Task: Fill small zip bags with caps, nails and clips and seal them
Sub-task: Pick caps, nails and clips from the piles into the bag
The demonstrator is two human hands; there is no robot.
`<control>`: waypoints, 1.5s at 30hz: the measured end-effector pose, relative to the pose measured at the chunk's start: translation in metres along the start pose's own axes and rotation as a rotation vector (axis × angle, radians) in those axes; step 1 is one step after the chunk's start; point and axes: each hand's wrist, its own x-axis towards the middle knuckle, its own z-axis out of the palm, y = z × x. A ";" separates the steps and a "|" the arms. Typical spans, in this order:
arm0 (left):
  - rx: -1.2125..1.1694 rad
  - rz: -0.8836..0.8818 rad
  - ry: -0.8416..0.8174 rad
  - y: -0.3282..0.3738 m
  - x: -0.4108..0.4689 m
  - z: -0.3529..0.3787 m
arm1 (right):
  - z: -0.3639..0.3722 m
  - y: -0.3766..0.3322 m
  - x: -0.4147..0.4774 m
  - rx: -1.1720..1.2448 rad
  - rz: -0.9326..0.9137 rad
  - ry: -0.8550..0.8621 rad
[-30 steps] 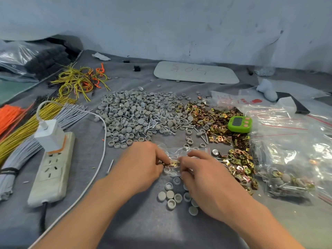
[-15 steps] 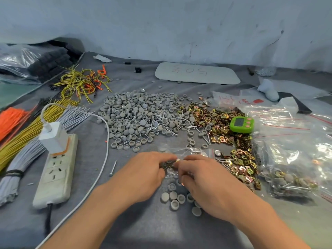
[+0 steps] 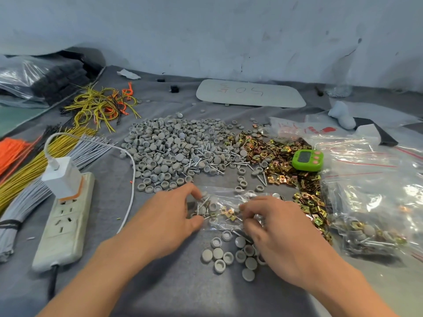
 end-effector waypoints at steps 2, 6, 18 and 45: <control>0.052 -0.015 0.012 -0.001 -0.003 -0.003 | 0.000 -0.002 0.000 0.012 -0.066 -0.053; 0.093 0.028 0.097 0.004 -0.008 -0.001 | 0.001 0.000 -0.003 -0.049 -0.144 -0.102; 0.104 0.318 0.175 0.016 -0.012 0.017 | -0.001 0.001 -0.002 -0.121 -0.169 -0.149; 0.015 0.078 0.331 0.011 -0.017 0.016 | 0.001 0.000 -0.004 -0.137 -0.140 -0.180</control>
